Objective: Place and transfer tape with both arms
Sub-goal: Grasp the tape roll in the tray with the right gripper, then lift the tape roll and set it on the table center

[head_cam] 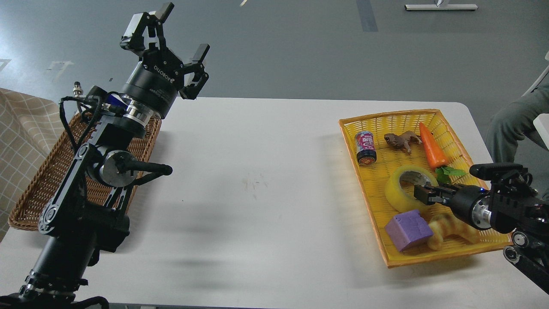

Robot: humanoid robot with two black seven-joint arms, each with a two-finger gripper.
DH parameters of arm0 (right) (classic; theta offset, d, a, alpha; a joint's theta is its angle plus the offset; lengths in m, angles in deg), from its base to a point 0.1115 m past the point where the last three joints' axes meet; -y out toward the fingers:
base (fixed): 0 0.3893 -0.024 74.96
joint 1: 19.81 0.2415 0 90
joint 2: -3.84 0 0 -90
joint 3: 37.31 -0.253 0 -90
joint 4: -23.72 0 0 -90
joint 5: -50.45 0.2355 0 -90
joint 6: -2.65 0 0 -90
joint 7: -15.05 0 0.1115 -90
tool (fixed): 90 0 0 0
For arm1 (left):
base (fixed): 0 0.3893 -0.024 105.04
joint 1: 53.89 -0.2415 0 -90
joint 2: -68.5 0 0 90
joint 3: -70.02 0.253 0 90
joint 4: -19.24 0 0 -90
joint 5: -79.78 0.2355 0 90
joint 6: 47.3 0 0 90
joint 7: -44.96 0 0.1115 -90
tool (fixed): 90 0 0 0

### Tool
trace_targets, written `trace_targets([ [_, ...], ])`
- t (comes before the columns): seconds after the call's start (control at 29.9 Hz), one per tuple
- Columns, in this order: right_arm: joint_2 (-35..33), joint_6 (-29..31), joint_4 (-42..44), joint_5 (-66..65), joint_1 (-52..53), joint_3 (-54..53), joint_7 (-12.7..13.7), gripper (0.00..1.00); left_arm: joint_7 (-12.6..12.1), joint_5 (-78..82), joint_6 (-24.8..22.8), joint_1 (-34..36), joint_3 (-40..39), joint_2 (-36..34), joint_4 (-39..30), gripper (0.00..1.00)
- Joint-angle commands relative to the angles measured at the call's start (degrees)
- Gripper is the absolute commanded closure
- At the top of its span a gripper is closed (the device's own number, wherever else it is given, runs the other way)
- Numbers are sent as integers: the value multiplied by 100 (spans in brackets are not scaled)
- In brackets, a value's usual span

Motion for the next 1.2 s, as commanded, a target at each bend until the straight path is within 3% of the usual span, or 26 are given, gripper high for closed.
trace_targets([
  [0.0, -8, 1, -5, 2, 0, 0, -2, 77, 0, 4, -2, -12, -4, 1, 0, 2],
  [0.8, -456, 18, -629, 370, 96, -510, -37, 79, 0, 4, 6, -38, -4, 10, 0, 2],
  [0.97, -421, 202, -576, 678, 957, -492, 7, 78, -8, 12, 6, -38, 5, 10, 0, 2],
  [1.17, 474, 1081, -32, 678, 2240, -448, -11, 78, -8, 12, 15, -47, 5, 10, 0, 2],
])
